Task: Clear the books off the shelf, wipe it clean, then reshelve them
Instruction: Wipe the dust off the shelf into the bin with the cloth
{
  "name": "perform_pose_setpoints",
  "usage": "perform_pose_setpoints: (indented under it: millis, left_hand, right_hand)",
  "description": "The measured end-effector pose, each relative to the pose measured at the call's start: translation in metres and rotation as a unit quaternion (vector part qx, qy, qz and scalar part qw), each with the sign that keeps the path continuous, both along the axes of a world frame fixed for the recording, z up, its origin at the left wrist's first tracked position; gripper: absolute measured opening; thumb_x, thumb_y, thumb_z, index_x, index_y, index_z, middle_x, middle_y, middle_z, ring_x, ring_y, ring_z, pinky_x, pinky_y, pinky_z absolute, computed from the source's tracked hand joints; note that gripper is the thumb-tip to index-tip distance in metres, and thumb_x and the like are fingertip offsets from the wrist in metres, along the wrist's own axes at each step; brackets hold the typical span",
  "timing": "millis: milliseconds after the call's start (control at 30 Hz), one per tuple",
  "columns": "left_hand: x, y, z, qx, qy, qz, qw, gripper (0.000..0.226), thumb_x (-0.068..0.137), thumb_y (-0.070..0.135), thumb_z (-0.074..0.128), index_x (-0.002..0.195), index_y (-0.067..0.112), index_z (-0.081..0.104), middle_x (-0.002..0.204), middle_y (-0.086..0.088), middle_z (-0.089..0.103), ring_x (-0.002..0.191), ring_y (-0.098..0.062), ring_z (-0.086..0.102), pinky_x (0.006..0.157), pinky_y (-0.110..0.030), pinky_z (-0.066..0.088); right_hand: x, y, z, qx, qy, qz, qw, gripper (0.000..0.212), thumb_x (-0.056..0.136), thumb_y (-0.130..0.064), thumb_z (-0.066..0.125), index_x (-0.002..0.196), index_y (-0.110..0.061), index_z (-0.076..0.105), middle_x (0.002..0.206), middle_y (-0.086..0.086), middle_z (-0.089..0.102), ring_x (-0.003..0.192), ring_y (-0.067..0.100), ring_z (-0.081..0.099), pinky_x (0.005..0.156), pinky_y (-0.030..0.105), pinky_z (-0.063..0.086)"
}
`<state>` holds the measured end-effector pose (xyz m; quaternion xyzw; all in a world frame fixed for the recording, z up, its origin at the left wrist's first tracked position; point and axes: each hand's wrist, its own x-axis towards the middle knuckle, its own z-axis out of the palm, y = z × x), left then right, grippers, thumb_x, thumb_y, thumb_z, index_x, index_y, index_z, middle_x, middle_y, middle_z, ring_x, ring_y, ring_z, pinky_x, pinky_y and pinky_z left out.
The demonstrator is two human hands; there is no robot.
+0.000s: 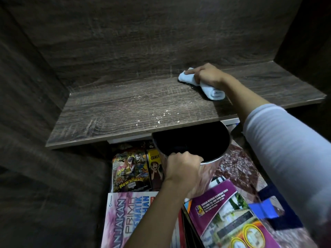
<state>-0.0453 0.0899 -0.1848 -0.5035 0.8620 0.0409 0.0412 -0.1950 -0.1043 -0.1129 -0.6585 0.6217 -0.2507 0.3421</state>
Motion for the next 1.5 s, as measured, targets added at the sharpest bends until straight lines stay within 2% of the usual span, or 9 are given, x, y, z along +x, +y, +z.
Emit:
perform_pose_setpoints:
  millis: [133,267,500,667,867,1100,1200,1333,1500]
  left_hand:
    - [0.0,-0.003,0.002,0.01,0.001,-0.001,1.0,0.032,0.037,0.022,0.088,0.065,0.026,0.074,0.044,-0.002,0.059,0.042,-0.019,0.061,0.047,-0.018,0.04]
    - [0.002,-0.003,-0.008,-0.012,0.003,0.012,1.0,0.029,0.087,0.013,0.057,0.112,0.024,0.065,0.092,-0.008,0.07,0.091,-0.03,0.065,0.071,-0.028,0.039]
    - [0.003,-0.004,-0.004,-0.015,-0.004,0.028,0.999,0.03,0.087,0.012,0.053,0.112,0.025,0.063,0.1,-0.006,0.069,0.098,-0.028,0.064,0.076,-0.028,0.042]
    - [0.007,-0.001,0.001,-0.027,-0.017,0.033,0.999,0.036,0.087,0.018,0.06,0.122,0.029,0.058,0.111,-0.005,0.066,0.106,-0.028,0.061,0.082,-0.03,0.046]
    - [0.01,0.011,0.011,-0.052,-0.027,0.01,0.998,0.032,0.092,0.017,0.051,0.122,0.026,0.057,0.114,-0.007,0.065,0.108,-0.03,0.061,0.083,-0.031,0.046]
    - [0.024,0.027,0.022,-0.044,-0.014,0.013,0.999,0.032,0.09,0.019,0.055,0.121,0.028,0.058,0.116,-0.008,0.064,0.11,-0.031,0.059,0.085,-0.033,0.046]
    - [0.031,0.034,0.024,-0.039,-0.007,0.014,0.999,0.031,0.09,0.019,0.053,0.12,0.028,0.059,0.116,-0.007,0.064,0.11,-0.031,0.059,0.085,-0.033,0.046]
    - [0.041,0.043,0.03,-0.041,0.002,0.02,0.999,0.029,0.09,0.02,0.054,0.118,0.026,0.059,0.117,-0.008,0.063,0.111,-0.031,0.058,0.086,-0.032,0.045]
    - [0.048,0.054,0.036,-0.055,0.001,0.017,0.998,0.029,0.091,0.02,0.053,0.119,0.026,0.06,0.119,-0.008,0.063,0.112,-0.031,0.058,0.087,-0.035,0.045]
  right_hand:
    - [0.016,0.001,0.001,0.0,-0.041,0.011,0.999,0.053,0.07,0.002,0.047,0.107,-0.027,0.073,0.122,-0.007,0.061,0.121,0.014,0.048,0.097,0.02,0.036]
    - [0.019,0.011,0.003,0.02,-0.087,0.026,0.996,0.056,0.066,0.01,0.042,0.1,-0.021,0.074,0.109,-0.008,0.065,0.112,0.011,0.052,0.089,0.015,0.041]
    - [0.027,0.044,-0.002,0.017,-0.112,0.05,0.992,0.058,0.06,0.014,0.041,0.049,-0.033,0.072,0.084,-0.021,0.07,0.093,-0.004,0.059,0.074,-0.001,0.041]
    - [0.034,0.075,-0.01,0.016,-0.11,0.054,0.992,0.056,0.061,0.015,0.043,0.092,-0.02,0.074,0.106,-0.006,0.069,0.107,0.004,0.055,0.084,0.003,0.041]
    - [0.038,0.107,-0.013,0.006,-0.085,0.046,0.995,0.057,0.061,0.012,0.045,0.094,-0.025,0.074,0.116,-0.003,0.067,0.116,0.011,0.052,0.099,0.019,0.041]
    - [0.043,0.141,-0.01,-0.002,-0.081,0.018,0.997,0.057,0.059,0.011,0.044,0.089,-0.026,0.075,0.103,-0.006,0.071,0.111,0.009,0.055,0.085,0.012,0.041]
    - [0.043,0.155,-0.009,-0.006,-0.093,-0.002,0.996,0.055,0.062,0.014,0.043,0.098,-0.012,0.075,0.103,-0.004,0.069,0.102,0.006,0.057,0.081,0.01,0.04]
    - [0.045,0.179,-0.007,0.009,-0.166,-0.046,0.985,0.05,0.058,0.005,0.046,0.095,-0.014,0.075,0.103,0.0,0.071,0.099,0.009,0.061,0.093,0.022,0.045]
    - [0.047,0.2,0.003,-0.027,-0.255,-0.105,0.961,0.045,0.072,0.013,0.043,0.103,-0.007,0.068,0.104,0.002,0.066,0.08,0.0,0.059,0.07,0.004,0.045]
